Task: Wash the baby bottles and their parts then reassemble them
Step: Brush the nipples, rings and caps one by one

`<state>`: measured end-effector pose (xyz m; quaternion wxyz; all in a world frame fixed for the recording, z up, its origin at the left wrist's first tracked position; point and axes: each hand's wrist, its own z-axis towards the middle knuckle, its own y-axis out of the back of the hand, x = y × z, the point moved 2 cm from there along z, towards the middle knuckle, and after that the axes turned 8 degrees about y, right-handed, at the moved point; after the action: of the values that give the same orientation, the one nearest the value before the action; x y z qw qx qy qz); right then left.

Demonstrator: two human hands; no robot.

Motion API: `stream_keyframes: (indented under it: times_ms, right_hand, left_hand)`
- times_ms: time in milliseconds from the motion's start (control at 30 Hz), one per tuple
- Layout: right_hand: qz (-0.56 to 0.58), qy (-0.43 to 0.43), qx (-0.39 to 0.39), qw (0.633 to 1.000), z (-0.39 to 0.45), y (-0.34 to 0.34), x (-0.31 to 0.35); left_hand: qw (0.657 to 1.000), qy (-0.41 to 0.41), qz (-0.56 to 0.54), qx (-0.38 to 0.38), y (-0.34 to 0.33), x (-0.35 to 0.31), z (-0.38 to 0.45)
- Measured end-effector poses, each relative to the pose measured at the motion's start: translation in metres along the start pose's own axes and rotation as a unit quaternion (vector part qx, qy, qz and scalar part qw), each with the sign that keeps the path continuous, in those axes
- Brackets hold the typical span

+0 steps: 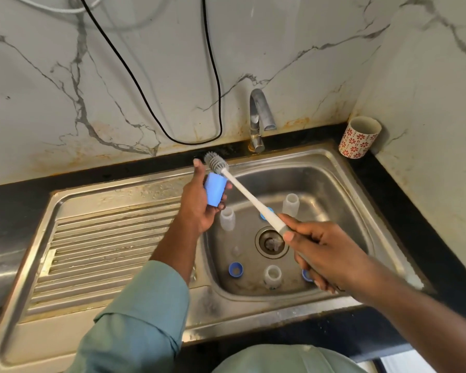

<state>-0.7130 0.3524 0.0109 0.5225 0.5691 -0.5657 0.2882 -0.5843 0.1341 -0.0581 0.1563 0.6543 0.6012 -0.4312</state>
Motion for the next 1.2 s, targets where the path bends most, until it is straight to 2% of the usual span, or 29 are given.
stream_keyframes:
  times_ms: [67,100,167,233,367,467,567,667,700,800,867,933,1033,1100,1200]
  right_hand:
    - [-0.004,0.001,0.020,1.000,0.000,0.014,0.004]
    - [0.003,0.001,0.037,0.999,-0.003,0.022,0.005]
    - [0.012,0.000,0.059,0.998,-0.006,0.033,0.005]
    - [-0.004,0.005,0.045,0.999,-0.004,0.037,0.004]
    - [0.004,0.025,0.059,0.998,-0.009,0.035,0.000]
    - [-0.008,0.011,0.044,0.999,-0.008,0.045,-0.002]
    - [-0.011,0.004,0.058,0.998,-0.005,0.057,-0.008]
    - [-0.048,-0.025,0.032,0.998,0.006,0.067,-0.033]
    - [-0.067,-0.032,0.023,0.997,0.010,0.069,-0.043]
    - [-0.074,-0.035,-0.015,0.997,0.021,0.083,-0.071]
    - [-0.065,-0.040,-0.035,0.996,0.025,0.095,-0.084]
    - [-0.061,-0.040,-0.033,0.997,0.031,0.102,-0.095]
    - [-0.062,-0.034,-0.017,0.997,0.042,0.107,-0.106]
    - [-0.070,-0.031,0.000,0.997,0.050,0.108,-0.111]
    - [-0.083,-0.036,0.020,0.996,0.061,0.108,-0.120]
  left_hand:
    - [0.993,-0.037,0.105,0.034,0.009,-0.010,-0.004]
    - [0.991,-0.053,0.115,0.036,0.016,-0.017,-0.003]
    - [0.990,-0.068,0.117,0.048,0.023,-0.025,-0.003]
    - [0.986,-0.065,0.137,0.065,0.020,-0.025,-0.003]
    - [0.995,-0.084,0.035,0.047,0.015,-0.029,0.001]
    - [0.990,-0.091,0.081,0.067,0.006,-0.024,-0.003]
    - [0.988,-0.094,0.112,0.051,-0.009,-0.013,-0.006]
    - [0.983,-0.069,0.162,0.058,-0.029,0.006,-0.006]
    - [0.983,-0.064,0.164,0.045,-0.034,0.012,-0.003]
    - [0.972,-0.039,0.221,-0.068,-0.035,0.031,0.011]
    - [0.929,0.002,0.357,-0.099,-0.030,0.057,0.023]
    - [0.855,0.005,0.515,-0.058,-0.028,0.089,0.034]
    - [0.679,0.021,0.734,-0.013,-0.024,0.131,0.050]
    - [0.586,0.033,0.810,-0.001,-0.023,0.152,0.057]
    - [0.500,0.029,0.865,0.029,-0.026,0.176,0.068]
